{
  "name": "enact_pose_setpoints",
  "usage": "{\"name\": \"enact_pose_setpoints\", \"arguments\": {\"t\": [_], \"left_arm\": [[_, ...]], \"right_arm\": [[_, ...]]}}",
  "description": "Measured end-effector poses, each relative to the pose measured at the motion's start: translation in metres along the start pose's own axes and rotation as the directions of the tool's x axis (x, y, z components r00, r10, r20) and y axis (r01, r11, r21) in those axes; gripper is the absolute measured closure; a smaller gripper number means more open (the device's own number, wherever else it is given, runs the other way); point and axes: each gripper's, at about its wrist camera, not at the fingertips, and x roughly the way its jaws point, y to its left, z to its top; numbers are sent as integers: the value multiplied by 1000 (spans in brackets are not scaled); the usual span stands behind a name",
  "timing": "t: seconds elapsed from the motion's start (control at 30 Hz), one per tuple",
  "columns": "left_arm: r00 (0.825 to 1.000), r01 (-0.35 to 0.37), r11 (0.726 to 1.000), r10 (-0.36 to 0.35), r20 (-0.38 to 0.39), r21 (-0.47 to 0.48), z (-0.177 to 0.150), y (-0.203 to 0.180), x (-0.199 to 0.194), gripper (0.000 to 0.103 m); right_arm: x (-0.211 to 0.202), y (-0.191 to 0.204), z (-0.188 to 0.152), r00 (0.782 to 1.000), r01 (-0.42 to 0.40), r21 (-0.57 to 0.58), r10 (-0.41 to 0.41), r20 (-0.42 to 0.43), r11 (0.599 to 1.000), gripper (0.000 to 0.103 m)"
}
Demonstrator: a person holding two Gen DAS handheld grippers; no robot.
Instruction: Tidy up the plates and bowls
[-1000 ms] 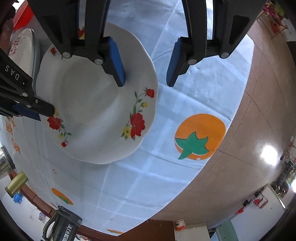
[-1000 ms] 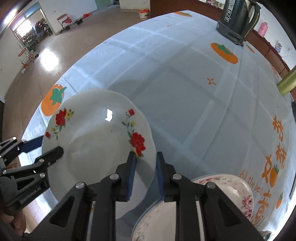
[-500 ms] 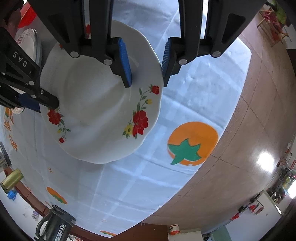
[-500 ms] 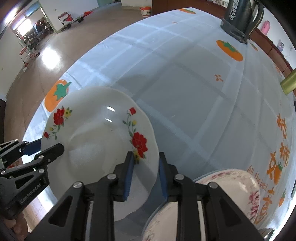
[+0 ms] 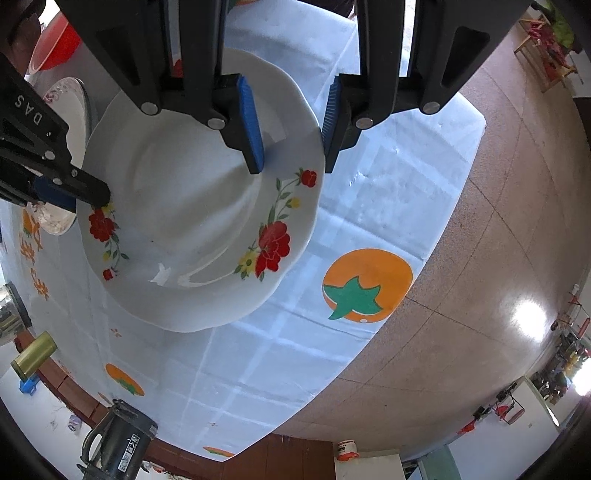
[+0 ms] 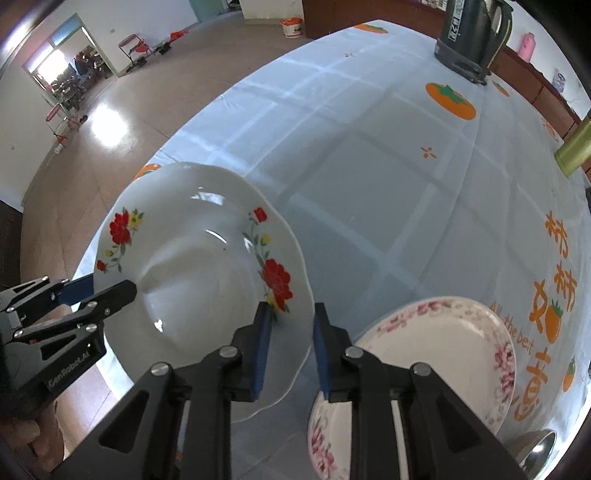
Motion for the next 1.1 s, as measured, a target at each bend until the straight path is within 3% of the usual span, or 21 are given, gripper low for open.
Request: {"name": "enact_pose_setpoints", "arguments": {"t": [1.1], "left_arm": [[999,28,994,-31,27,108,-7,-57,-22,70]], "right_arm": [[-38,-43,-42,999,12,77,-15,30,997,81]]}}
